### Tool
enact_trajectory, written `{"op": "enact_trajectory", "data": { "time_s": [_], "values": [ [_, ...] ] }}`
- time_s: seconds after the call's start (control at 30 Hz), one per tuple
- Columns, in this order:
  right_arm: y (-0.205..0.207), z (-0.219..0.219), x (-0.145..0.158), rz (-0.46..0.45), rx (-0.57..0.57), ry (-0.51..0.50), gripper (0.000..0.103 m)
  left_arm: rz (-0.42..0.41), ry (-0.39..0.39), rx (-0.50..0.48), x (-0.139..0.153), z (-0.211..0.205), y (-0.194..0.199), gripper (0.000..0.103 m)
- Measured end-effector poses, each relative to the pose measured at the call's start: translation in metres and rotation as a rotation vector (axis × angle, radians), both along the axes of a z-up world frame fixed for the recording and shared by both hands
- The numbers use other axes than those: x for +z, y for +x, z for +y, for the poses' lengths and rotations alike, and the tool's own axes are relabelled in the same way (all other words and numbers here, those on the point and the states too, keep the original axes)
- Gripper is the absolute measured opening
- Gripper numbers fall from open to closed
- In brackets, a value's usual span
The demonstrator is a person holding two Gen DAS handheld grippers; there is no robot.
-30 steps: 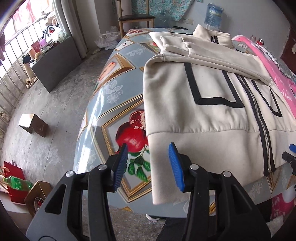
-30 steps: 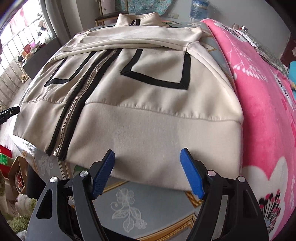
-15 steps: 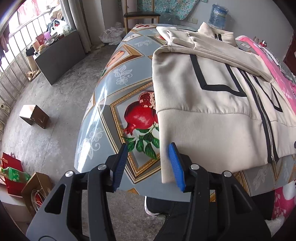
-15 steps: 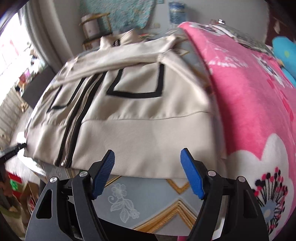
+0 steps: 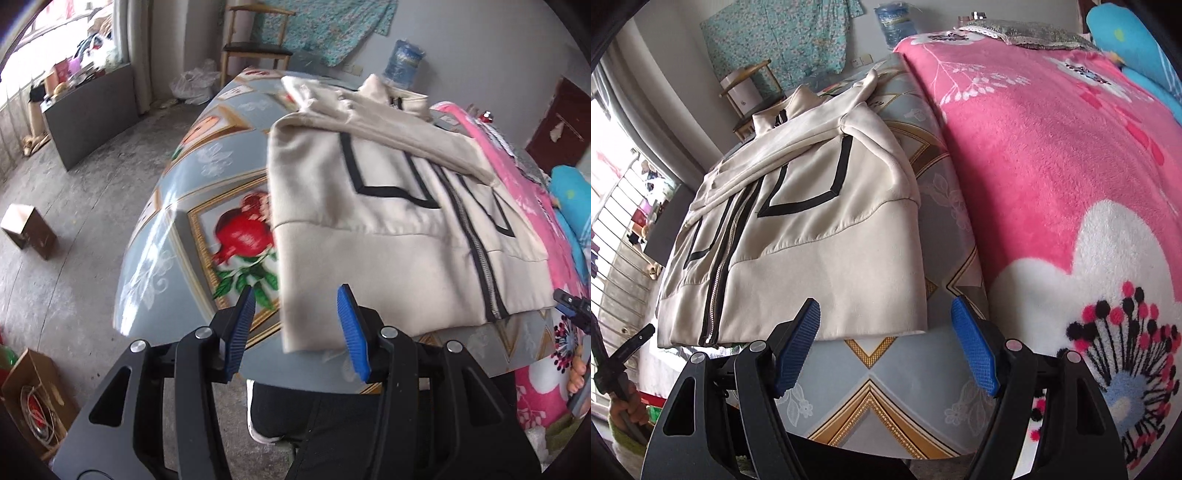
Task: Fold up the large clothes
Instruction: 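Move both open tools back to the jacket hem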
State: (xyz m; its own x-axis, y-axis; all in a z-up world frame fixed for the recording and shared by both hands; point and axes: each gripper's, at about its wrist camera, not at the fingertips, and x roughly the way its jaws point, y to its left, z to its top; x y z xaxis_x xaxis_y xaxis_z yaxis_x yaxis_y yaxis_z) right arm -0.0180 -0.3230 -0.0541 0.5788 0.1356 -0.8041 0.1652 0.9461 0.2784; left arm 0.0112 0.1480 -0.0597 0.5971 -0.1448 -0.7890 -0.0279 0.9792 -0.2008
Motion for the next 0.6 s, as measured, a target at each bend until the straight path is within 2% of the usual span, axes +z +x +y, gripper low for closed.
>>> {"op": "enact_trajectory", "data": {
  "time_s": [0.1, 0.2, 0.37, 0.47, 0.6],
  "values": [
    [0.005, -0.002, -0.003, -0.001, 0.006, 0.024, 0.072, 0.037, 0.026, -0.003, -0.005, -0.009, 0.014, 0.044],
    [0.005, 0.000, -0.005, 0.000, 0.007, 0.035, 0.072, 0.072, -0.012, 0.019, -0.013, -0.007, 0.022, 0.044],
    [0.005, 0.003, -0.006, -0.007, 0.027, 0.028, 0.072, 0.060, -0.031, 0.022, -0.014, -0.002, 0.030, 0.043],
    [0.008, 0.004, -0.006, -0.011, 0.027, 0.020, 0.072, 0.052, -0.066, 0.013, -0.015, 0.002, 0.038, 0.043],
    [0.014, 0.000, -0.007, -0.029, 0.018, 0.055, 0.072, 0.031, -0.157, 0.012, -0.018, 0.011, 0.048, 0.042]
  ]
}}
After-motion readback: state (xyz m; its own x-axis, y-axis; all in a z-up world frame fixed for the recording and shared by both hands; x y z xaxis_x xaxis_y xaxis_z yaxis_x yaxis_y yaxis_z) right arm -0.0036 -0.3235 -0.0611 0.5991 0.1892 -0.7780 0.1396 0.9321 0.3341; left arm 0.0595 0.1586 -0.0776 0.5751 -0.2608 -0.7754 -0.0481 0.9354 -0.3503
